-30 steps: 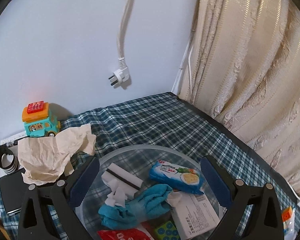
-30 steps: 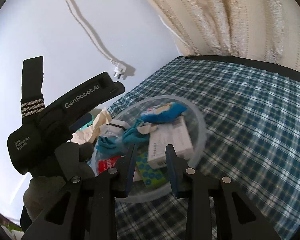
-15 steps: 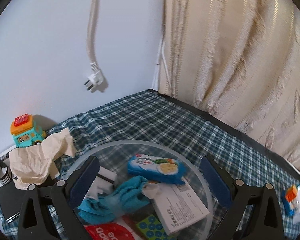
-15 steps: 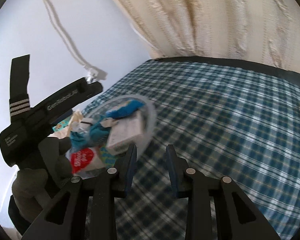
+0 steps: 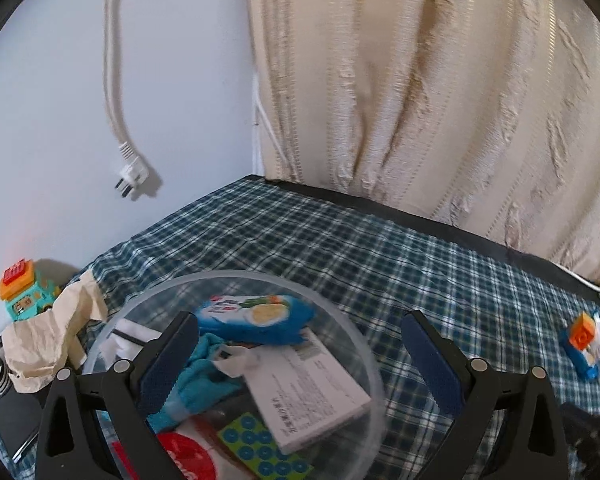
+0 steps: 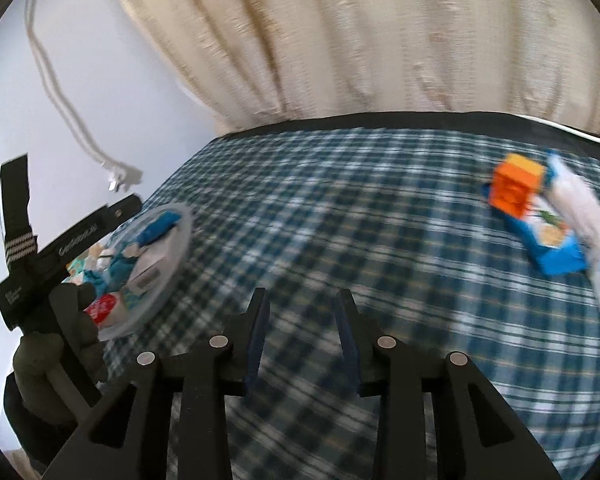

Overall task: Organize objects
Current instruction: 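Move the open right gripper toward the orange block and white packets, then grasp the white plastic packet with the right gripper while the left gripper grasps the orange block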

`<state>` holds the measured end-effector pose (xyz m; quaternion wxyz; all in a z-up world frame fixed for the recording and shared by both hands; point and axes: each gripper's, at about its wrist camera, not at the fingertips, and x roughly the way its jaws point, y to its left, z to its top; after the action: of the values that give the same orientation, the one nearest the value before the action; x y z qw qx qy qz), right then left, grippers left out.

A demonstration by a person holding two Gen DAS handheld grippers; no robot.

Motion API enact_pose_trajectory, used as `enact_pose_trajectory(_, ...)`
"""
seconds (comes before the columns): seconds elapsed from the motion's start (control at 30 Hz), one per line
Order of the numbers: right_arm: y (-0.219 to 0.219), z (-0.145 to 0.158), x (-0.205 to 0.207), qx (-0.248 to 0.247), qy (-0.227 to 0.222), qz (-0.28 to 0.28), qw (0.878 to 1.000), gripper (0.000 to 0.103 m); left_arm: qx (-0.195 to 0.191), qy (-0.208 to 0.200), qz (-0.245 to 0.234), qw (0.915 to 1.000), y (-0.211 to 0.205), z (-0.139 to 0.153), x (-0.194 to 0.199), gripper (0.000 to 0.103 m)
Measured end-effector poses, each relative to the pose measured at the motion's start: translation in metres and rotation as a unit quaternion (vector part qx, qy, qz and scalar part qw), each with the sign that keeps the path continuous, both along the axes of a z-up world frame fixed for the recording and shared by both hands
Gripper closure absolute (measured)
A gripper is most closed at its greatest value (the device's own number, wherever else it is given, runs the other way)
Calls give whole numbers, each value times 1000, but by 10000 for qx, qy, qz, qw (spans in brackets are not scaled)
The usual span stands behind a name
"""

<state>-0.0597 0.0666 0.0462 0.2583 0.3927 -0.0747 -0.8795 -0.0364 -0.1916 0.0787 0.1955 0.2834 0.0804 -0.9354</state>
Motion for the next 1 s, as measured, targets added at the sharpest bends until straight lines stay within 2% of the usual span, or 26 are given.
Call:
enact_pose_trajectory(0.13, 35, 1, 1, 96, 56, -304, 9995, 63, -112, -162, -149, 9997, 10, -4, -5, 0)
enact_pose_trajectory(0.4, 99, 6, -1, 238, 233, -978, 9946, 46, -67, -389, -677, 9969, 39, -1, -5, 0)
enact_pose_trajectory(0.6, 136, 16, -5, 214, 401, -1328, 9901, 45, 240, -614, -1137, 9913, 60, 0, -9, 0)
enact_pose_trajectory(0.83, 171, 25, -27, 412, 627, -1686, 9828, 43, 35, -799, -1443, 9863, 89, 6, -13, 0)
enact_pose_trajectory(1.0, 187, 12, -57, 451, 396, -1662, 9843, 43, -50, -821, -1662, 9827, 106, 15, -13, 0)
